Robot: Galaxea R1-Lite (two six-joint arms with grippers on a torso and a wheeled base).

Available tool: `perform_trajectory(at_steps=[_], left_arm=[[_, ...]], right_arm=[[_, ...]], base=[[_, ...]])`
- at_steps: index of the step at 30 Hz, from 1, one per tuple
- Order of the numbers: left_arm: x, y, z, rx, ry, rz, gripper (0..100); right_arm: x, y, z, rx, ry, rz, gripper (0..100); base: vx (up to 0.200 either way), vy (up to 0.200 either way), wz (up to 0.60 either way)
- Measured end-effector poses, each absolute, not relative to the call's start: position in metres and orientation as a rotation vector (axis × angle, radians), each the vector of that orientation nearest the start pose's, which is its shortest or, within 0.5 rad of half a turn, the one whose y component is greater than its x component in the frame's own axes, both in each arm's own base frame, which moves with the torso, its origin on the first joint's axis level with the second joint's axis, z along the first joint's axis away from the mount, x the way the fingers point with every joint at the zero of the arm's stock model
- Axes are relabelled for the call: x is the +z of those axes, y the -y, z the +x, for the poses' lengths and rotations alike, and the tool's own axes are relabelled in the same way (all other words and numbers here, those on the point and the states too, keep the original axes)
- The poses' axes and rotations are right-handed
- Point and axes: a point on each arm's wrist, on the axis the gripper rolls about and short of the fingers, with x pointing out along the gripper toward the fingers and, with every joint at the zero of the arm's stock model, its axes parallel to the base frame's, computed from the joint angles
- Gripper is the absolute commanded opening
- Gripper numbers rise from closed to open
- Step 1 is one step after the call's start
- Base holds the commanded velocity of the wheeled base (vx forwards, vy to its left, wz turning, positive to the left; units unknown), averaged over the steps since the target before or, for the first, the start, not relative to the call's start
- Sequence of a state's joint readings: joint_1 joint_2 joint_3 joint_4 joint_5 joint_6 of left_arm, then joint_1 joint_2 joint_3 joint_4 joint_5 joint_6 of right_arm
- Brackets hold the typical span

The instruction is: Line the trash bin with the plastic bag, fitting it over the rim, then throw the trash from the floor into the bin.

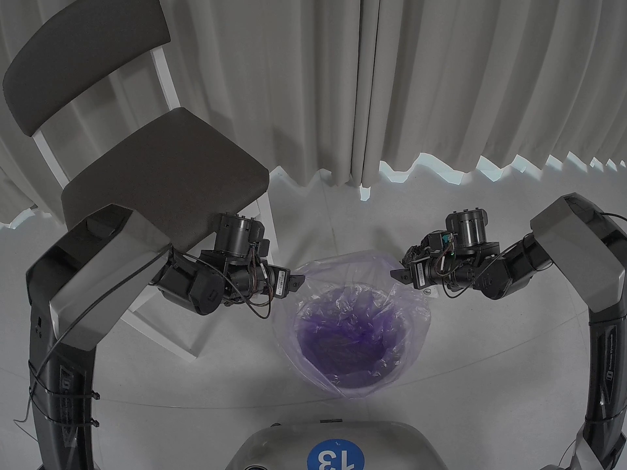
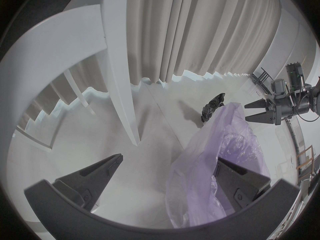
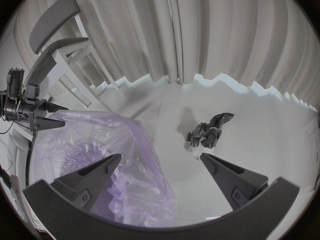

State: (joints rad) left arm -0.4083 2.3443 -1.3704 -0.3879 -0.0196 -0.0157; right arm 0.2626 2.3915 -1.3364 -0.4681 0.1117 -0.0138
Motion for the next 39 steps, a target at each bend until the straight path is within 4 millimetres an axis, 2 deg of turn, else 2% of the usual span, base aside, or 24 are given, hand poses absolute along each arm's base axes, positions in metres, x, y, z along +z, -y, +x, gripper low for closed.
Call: perform_trajectory(at_steps=[8,20,32,39], left_arm=[[0.052,0.183,0.429,-0.407,-0.571,0.102,100],[0.027,0.184,0.448,-0.389,-0.647,0.114,100],[0.003,0.182,0.444,-0.377,-0.705,0.096,100],[-0.010,0.171,0.435,-0.375,-0.700,0.068,100]], right_arm=[[0.015,-0.124,0.452,0.362,-0.596,-0.057,100],[-0.012,-0.122,0.463,0.347,-0.656,-0.059,100],[-0.027,-0.114,0.467,0.329,-0.693,-0.051,100],[-0.036,-0.111,0.465,0.323,-0.716,-0.050,100]], base=[[0.000,0.000,0.00],[0.000,0.000,0.00],[0.000,0.000,0.00],[0.000,0.000,0.00]])
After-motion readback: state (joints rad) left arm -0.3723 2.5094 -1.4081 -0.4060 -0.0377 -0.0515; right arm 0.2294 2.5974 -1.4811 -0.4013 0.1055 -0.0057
